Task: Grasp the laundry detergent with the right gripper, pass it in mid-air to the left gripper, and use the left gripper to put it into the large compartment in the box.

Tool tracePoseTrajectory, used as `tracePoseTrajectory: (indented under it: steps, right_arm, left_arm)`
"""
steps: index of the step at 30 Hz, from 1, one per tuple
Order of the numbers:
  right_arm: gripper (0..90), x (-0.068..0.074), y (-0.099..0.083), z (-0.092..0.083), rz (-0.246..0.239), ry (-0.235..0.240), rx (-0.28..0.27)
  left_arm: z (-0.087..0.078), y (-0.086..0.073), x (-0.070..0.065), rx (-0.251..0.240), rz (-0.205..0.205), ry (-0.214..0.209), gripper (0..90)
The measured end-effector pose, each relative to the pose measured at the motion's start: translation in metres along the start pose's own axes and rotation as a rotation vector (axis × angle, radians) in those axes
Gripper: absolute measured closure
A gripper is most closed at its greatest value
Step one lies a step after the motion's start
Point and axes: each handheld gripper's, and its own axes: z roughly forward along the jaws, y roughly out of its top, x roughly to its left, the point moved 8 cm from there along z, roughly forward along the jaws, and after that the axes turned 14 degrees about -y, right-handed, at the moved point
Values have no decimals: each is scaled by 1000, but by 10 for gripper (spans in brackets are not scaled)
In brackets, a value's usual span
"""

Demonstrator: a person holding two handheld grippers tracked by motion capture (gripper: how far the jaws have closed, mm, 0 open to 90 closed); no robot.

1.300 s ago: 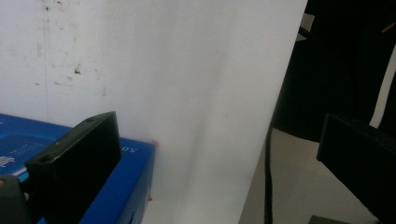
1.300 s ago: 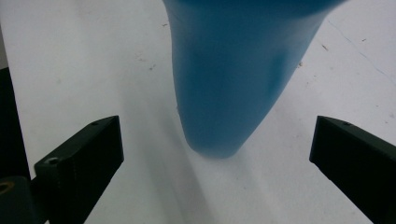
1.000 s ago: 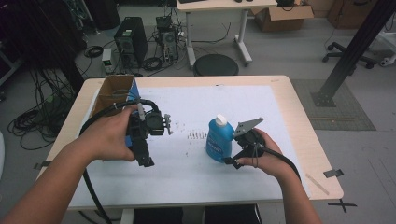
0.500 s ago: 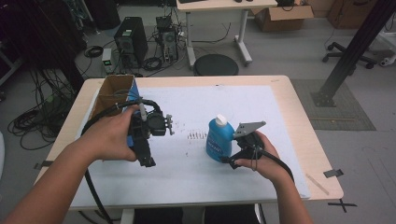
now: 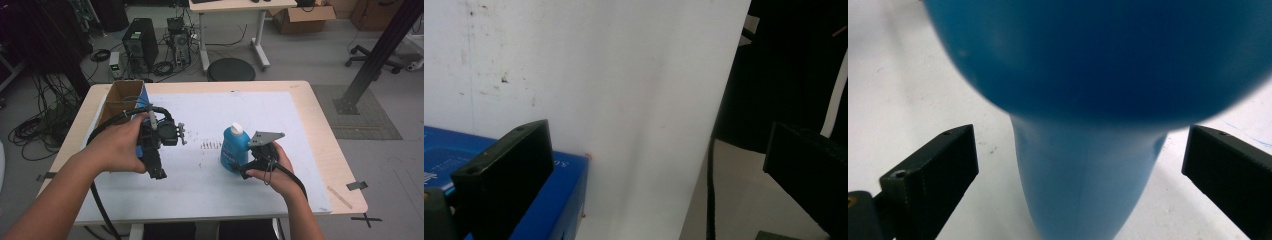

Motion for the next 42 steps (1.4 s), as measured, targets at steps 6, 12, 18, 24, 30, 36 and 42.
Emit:
tracePoseTrajectory:
  steps: [6,12,18,24,30,36,42]
  right_arm:
    - [15,0,-1,3,26,-28,-31]
    - [13,-1,-3,7,48,-47,-56]
    - [13,0,-3,12,65,-60,-75]
    - [18,-1,-4,14,89,-79,-103]
    - [39,-1,-3,15,111,-98,-123]
    - [92,-1,-2,16,132,-102,-127]
    - [120,0,-3,16,138,-98,-132]
  left_arm:
    - [1,-1,0,-1,1,0,4]
    - [2,0,0,2,2,-1,4]
    - [1,0,-1,-2,3,1,4]
    - [2,-1,0,-3,-1,-1,4]
    - [3,-1,0,-1,-5,-3,4]
    - [1,-1,-2,0,-1,1,4]
    - [0,-2,-1,-2,-3,4,4]
